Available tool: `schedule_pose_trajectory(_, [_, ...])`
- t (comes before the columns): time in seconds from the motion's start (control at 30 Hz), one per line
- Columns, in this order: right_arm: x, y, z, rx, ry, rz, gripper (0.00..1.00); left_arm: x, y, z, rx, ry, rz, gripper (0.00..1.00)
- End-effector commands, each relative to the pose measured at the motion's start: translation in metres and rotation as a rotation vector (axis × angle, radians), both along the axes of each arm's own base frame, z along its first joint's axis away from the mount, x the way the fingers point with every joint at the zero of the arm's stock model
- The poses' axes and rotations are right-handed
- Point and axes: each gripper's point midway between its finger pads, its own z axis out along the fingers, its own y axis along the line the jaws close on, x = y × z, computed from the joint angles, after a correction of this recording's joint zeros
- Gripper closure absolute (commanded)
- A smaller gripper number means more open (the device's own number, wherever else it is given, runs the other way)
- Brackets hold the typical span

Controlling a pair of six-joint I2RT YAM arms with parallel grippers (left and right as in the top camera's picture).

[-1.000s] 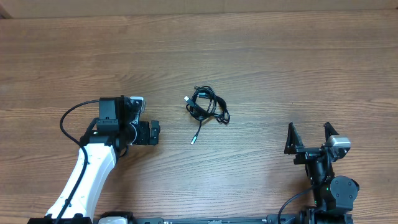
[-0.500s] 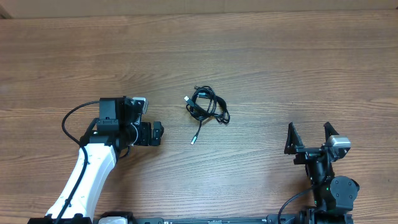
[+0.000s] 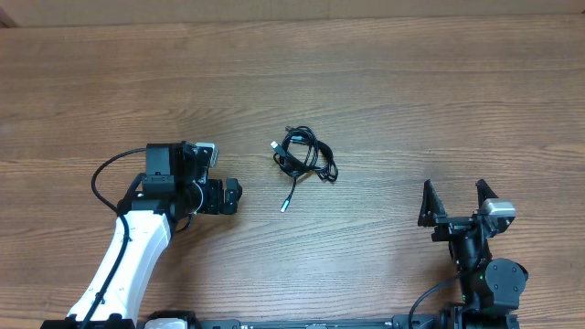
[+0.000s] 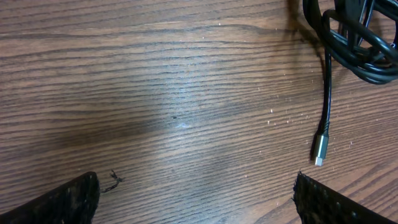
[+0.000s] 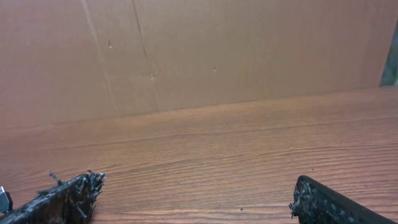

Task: Untangle cables
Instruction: 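Raise the left gripper and move it toward the black cable bundle, then lower the left gripper over the cable bundle and close on it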

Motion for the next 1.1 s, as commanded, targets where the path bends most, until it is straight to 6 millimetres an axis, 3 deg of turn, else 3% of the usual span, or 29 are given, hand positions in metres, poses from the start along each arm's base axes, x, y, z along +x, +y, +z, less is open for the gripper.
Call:
schedule_pose_trajectory(0.0, [0.0002, 0.0001, -0.0023, -0.001, -0.002, -0.002, 0.0, 0.0074, -0.0018, 0.0074, -0.021, -0.014, 0.006, 0.01])
schedule_pose_trajectory(0.83, [0.0002, 0.0001, -0.0023, -0.001, -0.002, -0.002, 0.0, 0.0098, -0.0017, 0.0085, -0.02, -0.026, 0.005, 0.0])
schedule_pose_trajectory(1.07, [0.0002, 0.0001, -0.0023, -0.001, -0.002, -0.002, 0.0, 0.0091, -0.011, 0.0115, -0.076, -0.02, 0.003, 0.01])
